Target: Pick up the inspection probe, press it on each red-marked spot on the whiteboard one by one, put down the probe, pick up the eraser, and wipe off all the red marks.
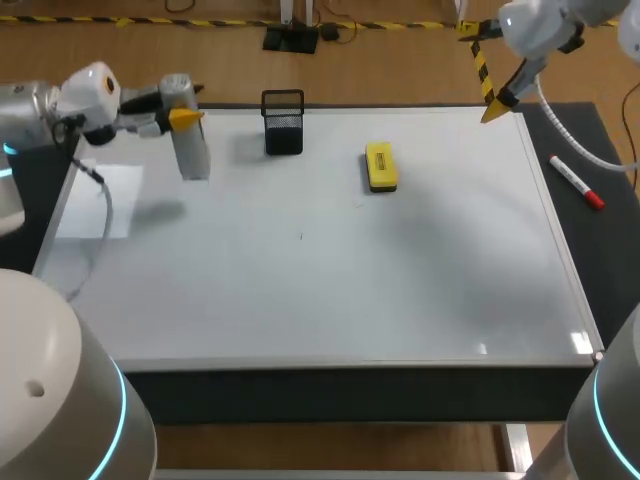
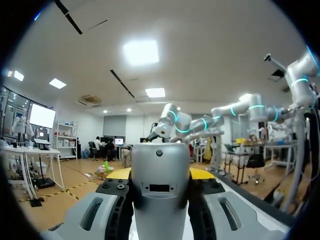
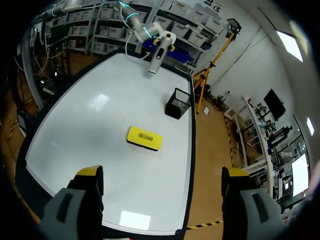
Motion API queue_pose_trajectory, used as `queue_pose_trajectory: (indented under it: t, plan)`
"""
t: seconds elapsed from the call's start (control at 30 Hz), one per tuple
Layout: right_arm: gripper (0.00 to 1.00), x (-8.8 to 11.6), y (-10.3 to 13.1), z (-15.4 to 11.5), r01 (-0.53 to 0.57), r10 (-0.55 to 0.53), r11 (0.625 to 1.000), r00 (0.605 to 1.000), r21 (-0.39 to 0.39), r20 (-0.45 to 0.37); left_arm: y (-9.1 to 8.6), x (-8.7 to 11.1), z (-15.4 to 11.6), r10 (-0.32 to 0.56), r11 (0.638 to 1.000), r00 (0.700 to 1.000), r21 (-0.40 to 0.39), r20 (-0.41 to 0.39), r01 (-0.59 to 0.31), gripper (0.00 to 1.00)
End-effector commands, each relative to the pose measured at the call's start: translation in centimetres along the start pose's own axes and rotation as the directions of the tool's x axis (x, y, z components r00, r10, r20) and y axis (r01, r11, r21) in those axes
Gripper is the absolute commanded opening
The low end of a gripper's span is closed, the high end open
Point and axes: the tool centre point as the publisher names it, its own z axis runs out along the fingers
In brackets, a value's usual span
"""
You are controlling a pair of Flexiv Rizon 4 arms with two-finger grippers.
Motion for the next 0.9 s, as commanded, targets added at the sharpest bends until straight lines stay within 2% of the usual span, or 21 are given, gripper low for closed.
queue_pose_trajectory:
  t: [0.03, 0.17, 0.33, 0.6, 0.9]
  plan:
    - [1.0, 0.0, 0.0, 0.0, 0.001, -0.001, 1.0, 1.0, 0.003, -0.003, -1.8, -4.3, 1.8, 0.006, 1.0, 0.991, -0.012, -0.133, -0.007, 0.0]
    - [1.0, 0.0, 0.0, 0.0, 0.001, -0.001, 1.0, 1.0, 0.003, -0.003, -3.1, -6.6, 3.6, 0.007, 0.999, 0.986, -0.032, -0.165, -0.012, 0.0]
    - [1.0, 0.0, 0.0, 0.0, 0.001, -0.001, 1.0, 1.0, 0.003, -0.003, -3.8, -8.8, 5.5, 0.004, 0.999, 0.984, -0.035, -0.178, -0.011, 0.0]
    - [1.0, 0.0, 0.0, 0.0, 0.001, -0.001, 1.0, 1.0, 0.003, -0.003, -3.2, -11.2, 8.0, -0.001, 1.0, 0.982, 0.001, -0.188, 0.002, 0.0]
    - [1.0, 0.0, 0.0, 0.0, 0.001, -0.001, 1.0, 1.0, 0.003, -0.003, -2.6, -12.4, 10.9, 0.016, 0.999, 0.975, 0.033, -0.22, -0.009, 0.0]
